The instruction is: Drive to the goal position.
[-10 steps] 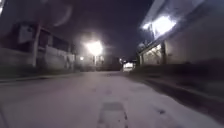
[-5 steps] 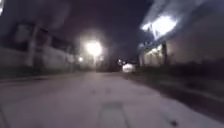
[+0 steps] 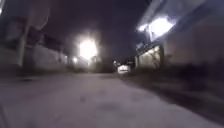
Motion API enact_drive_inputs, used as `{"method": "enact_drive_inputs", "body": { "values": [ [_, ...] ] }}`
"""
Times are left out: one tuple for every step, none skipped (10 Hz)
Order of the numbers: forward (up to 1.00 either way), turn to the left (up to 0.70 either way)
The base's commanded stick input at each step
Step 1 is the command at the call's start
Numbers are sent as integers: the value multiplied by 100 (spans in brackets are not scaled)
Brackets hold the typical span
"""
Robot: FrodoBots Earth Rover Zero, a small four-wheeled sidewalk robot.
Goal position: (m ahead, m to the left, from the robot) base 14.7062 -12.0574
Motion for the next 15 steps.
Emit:
{"method": "enact_drive_inputs", "body": {
  "values": [
    [70,0],
    [70,0],
    [70,0],
    [70,0],
    [70,0],
    [70,0],
    [70,0],
    [70,0],
    [70,0],
    [70,-23],
    [70,-35],
    [70,-35],
    [70,-12],
    [70,0],
    [70,0]
  ]
}}
